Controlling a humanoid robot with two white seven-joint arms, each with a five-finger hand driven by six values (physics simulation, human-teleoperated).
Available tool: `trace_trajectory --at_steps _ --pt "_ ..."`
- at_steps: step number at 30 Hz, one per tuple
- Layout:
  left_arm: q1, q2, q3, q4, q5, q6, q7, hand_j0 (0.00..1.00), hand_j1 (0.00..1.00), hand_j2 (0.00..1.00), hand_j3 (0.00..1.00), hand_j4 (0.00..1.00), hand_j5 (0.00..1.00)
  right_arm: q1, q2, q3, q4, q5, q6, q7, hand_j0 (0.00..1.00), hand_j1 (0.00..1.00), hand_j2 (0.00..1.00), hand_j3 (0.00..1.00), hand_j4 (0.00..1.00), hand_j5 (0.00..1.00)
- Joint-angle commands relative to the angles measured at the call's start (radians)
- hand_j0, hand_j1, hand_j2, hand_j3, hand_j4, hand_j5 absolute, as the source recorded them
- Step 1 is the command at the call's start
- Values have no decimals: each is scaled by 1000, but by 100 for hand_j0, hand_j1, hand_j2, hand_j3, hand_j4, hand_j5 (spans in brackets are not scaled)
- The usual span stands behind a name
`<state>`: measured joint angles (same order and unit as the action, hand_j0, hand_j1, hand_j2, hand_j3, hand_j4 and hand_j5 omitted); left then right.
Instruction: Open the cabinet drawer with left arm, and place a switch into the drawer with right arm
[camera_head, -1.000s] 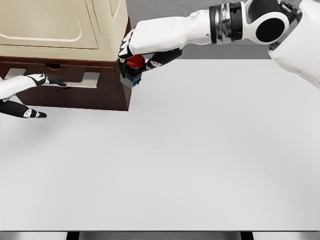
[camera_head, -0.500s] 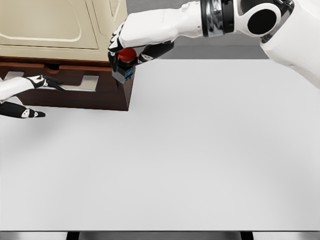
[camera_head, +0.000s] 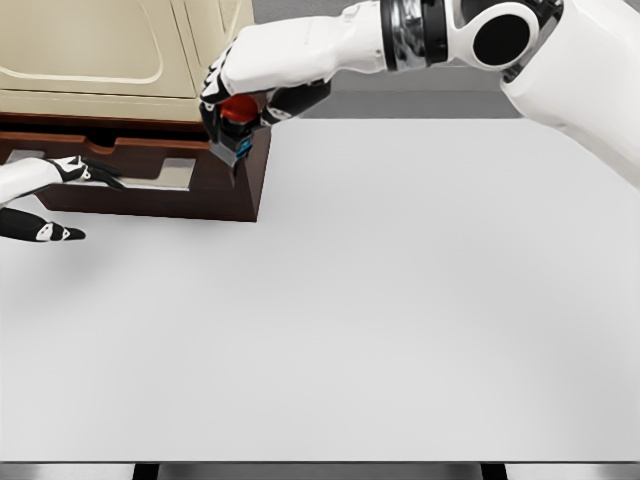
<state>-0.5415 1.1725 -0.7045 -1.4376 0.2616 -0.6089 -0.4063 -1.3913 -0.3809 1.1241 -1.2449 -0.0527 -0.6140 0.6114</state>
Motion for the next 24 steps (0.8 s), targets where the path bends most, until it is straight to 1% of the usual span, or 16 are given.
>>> trace_trajectory --at_steps 1,4,6,9,13,20,22,24 --pt "0 4 -3 -9 13 -2 -2 79 79 79 79 79 79 0 2 0 25 -6 3 0 52 52 52 52 52 52" --pt "8 13 -1 -21 13 -2 -2 79 79 79 79 79 79 -2 17 2 36 -6 3 0 52 52 52 52 52 52" --pt "20 21 -1 -29 15 -2 0 79 79 79 79 79 79 0 19 3 38 -6 3 0 52 52 52 52 52 52" --pt "23 41 -1 -49 34 -2 0 79 79 79 79 79 79 0 19 3 36 -6 3 0 52 52 52 52 52 52" --pt "29 41 -1 -49 34 -2 1 79 79 79 79 79 79 -2 19 3 36 -6 3 0 52 52 52 52 52 52" --pt "44 41 -1 -52 34 -2 9 79 79 79 79 79 79 -9 65 5 44 -6 3 0 52 52 52 52 52 52" --pt "58 58 -1 -70 34 -2 10 79 79 79 79 79 79 -9 74 13 44 -6 3 0 52 52 52 52 52 52" --pt "61 59 0 -72 36 -2 10 79 79 79 79 79 79 -9 85 20 44 -6 3 0 52 52 52 52 52 52"
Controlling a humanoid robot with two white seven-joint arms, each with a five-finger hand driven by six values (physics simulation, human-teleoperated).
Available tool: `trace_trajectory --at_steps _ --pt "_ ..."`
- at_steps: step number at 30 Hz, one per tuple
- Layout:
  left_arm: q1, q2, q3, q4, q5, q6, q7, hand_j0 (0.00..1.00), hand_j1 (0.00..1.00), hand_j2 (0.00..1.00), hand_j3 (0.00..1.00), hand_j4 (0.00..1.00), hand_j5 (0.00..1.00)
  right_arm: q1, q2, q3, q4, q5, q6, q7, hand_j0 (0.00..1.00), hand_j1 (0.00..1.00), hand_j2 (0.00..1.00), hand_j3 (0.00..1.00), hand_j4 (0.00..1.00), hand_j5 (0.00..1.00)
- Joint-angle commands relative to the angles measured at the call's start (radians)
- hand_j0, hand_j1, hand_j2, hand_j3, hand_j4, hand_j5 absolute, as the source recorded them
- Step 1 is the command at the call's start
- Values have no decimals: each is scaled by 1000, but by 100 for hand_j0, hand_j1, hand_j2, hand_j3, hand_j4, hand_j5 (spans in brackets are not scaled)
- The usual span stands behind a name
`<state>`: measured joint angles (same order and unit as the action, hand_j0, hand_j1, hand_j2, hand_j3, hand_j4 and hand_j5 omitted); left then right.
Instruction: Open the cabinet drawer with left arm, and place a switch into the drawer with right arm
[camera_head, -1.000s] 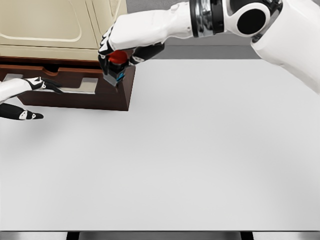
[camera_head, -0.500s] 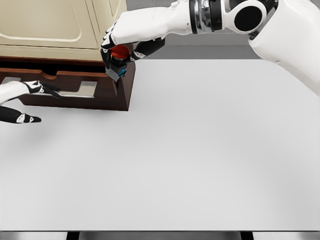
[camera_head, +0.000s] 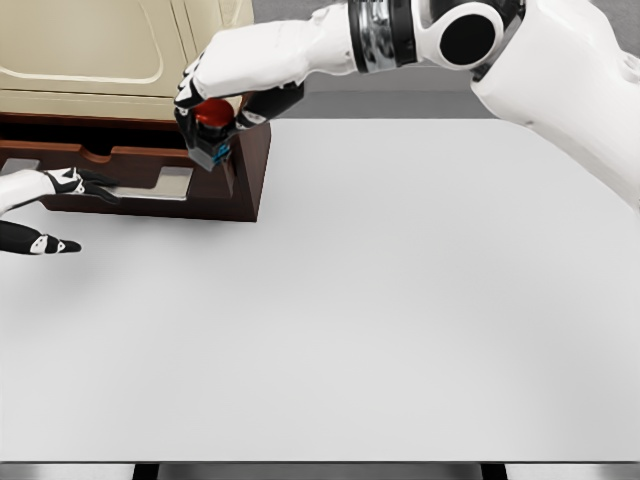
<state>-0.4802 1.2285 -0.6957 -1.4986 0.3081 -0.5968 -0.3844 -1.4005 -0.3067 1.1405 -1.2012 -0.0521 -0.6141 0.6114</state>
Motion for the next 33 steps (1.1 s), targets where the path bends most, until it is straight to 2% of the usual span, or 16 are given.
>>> trace_trajectory --at_steps 1,10,14,22,29,33 --pt "0 11 -8 -14 -11 -14 -11 79 79 79 79 79 79 0 15 7 0 -6 3 -1 52 52 52 52 52 52" --pt "20 32 -8 -31 -4 -14 5 79 79 79 79 79 79 2 18 5 2 -6 3 -1 52 52 52 52 52 52" --pt "18 43 -7 -31 5 -14 7 76 76 76 76 76 76 2 17 2 3 -6 3 -1 52 52 52 52 52 52" --pt "18 63 -7 -43 23 -14 7 76 76 76 76 76 76 0 21 7 2 -6 3 -1 52 52 52 52 52 52" --pt "20 74 -7 -60 32 -14 7 75 75 75 75 75 75 -18 44 13 43 -6 3 -1 52 52 52 52 52 52" --pt "28 89 -8 -75 40 -14 7 75 75 75 75 75 75 -21 52 13 43 -6 3 -1 52 52 52 52 52 52"
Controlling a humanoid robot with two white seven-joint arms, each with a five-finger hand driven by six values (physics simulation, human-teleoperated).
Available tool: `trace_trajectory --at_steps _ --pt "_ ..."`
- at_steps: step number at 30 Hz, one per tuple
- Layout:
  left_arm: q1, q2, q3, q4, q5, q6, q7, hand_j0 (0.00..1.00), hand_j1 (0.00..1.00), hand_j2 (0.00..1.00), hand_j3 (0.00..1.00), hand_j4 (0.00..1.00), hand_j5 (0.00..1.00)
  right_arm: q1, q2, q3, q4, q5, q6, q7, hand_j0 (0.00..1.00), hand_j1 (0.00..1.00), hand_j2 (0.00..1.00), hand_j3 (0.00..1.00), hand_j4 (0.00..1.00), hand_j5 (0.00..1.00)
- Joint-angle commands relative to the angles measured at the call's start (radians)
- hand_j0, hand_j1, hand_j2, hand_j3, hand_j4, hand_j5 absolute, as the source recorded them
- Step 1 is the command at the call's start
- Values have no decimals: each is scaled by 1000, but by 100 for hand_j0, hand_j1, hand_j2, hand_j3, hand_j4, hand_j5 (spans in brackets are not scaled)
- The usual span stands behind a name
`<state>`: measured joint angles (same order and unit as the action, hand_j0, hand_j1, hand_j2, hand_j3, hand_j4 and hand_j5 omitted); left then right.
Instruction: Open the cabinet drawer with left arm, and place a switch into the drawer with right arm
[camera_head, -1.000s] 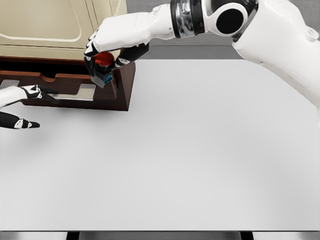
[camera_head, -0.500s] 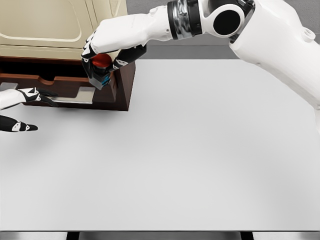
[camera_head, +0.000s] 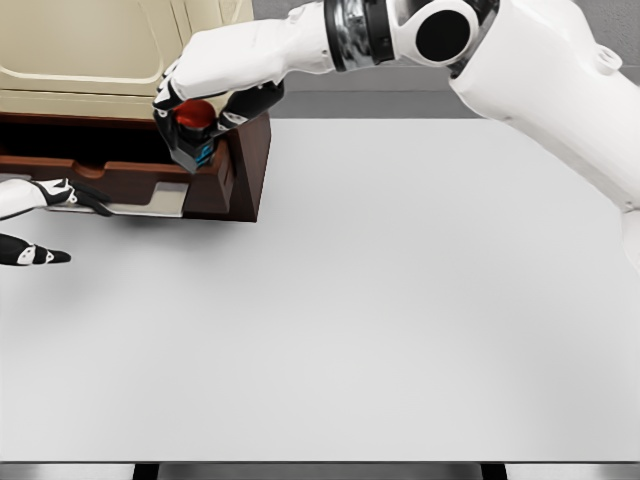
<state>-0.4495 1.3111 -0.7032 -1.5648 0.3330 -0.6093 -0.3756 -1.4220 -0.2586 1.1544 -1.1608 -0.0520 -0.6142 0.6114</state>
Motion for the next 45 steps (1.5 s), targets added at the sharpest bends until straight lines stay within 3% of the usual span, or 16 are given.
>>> trace_trajectory --at_steps 1,21,27,45 --pt "2 7 -1 -11 15 -2 -2 75 75 75 75 75 75 0 4 -2 4 -6 3 -1 52 52 52 52 52 52" --pt "46 40 4 -55 21 -2 0 75 75 75 75 75 75 -12 56 1 55 -6 3 -1 52 52 52 52 52 52" --pt "69 51 10 -70 34 -2 0 74 74 74 74 74 74 -15 84 1 109 -5 3 -1 52 52 52 52 52 52" --pt "103 71 11 -103 41 -2 0 74 74 74 74 74 74 -17 87 1 135 -5 3 -1 53 53 53 53 53 53"
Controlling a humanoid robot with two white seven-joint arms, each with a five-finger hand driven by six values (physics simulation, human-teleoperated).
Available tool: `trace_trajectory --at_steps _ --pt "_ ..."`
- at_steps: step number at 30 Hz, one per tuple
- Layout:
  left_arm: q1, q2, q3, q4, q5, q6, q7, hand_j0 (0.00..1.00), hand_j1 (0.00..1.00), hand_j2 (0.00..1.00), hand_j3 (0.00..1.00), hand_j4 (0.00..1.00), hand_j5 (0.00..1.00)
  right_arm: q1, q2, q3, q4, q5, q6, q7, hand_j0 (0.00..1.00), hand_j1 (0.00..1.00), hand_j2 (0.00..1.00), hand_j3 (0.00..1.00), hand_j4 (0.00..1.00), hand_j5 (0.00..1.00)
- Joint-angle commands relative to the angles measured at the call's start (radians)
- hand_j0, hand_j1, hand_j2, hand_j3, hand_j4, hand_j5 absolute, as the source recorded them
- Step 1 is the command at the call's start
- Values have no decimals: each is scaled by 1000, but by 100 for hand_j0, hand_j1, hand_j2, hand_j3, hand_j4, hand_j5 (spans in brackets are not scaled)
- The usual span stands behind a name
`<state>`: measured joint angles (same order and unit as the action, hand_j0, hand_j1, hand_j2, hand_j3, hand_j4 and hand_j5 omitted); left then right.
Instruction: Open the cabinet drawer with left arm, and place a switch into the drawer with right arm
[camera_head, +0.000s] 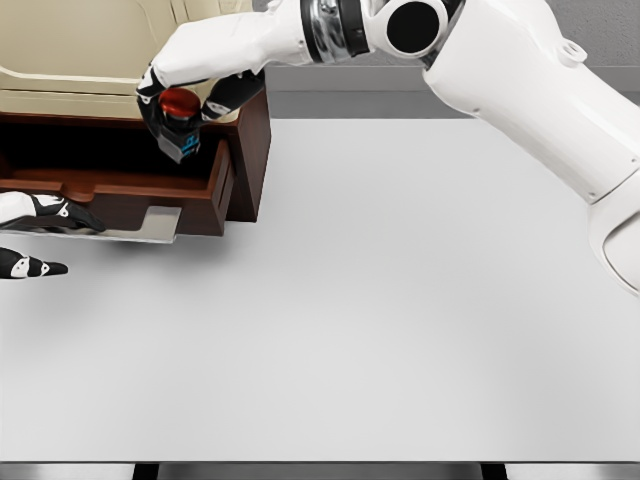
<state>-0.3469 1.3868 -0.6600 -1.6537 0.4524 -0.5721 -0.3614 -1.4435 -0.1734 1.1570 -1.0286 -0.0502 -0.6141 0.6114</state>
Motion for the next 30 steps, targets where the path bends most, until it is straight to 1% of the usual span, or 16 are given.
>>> trace_trajectory --at_steps 1,8,10,11,12,13,14,15,16,19,21,24,30 --pt "0 1 -32 -14 -78 -39 -14 74 74 74 74 74 74 0 5 0 4 -7 3 -1 53 53 53 53 53 53" --pt "6 4 -35 -23 -78 -39 -14 73 73 73 73 73 73 -2 26 0 41 -5 3 -1 53 53 53 53 53 53" --pt "6 4 -36 -26 -78 -39 -14 73 73 73 73 73 73 -2 26 0 39 -3 3 -1 53 53 53 53 53 53" --pt "6 4 -39 -26 -78 -39 -14 73 73 73 73 73 73 -2 26 1 36 -2 3 -1 54 54 54 54 54 54" --pt "6 4 -39 -28 -78 -39 -14 73 73 73 73 73 73 -2 26 7 38 -2 3 -1 59 59 59 59 59 59" --pt "6 4 -39 -29 -78 -39 -14 73 73 73 73 73 73 -2 26 7 35 1 3 -1 60 60 60 60 60 60" --pt "6 8 -39 -29 -78 -39 -14 73 73 73 73 73 73 -2 28 7 39 1 3 -1 65 65 65 65 65 65" --pt "6 15 -36 -29 -78 -39 -14 72 72 72 72 72 72 -2 26 7 38 1 3 -1 66 66 66 66 66 66" --pt "6 17 -35 -29 -77 -39 -14 69 69 69 69 69 69 -2 28 7 38 1 3 -1 67 67 67 67 67 67" --pt "5 27 -30 -28 -70 -39 -14 69 69 69 69 69 69 -2 28 6 39 1 3 -1 71 71 71 71 71 71" --pt "2 27 -30 -26 -72 -39 6 70 70 70 70 70 70 -2 34 6 39 1 3 -1 71 71 71 71 71 71" --pt "-1 26 -29 -24 -72 -39 10 70 70 70 70 70 70 0 46 4 39 1 3 -1 70 70 70 70 70 70" --pt "-6 27 -29 -23 -72 -39 13 70 70 70 70 70 70 0 49 3 39 4 3 -1 71 71 71 71 71 71"
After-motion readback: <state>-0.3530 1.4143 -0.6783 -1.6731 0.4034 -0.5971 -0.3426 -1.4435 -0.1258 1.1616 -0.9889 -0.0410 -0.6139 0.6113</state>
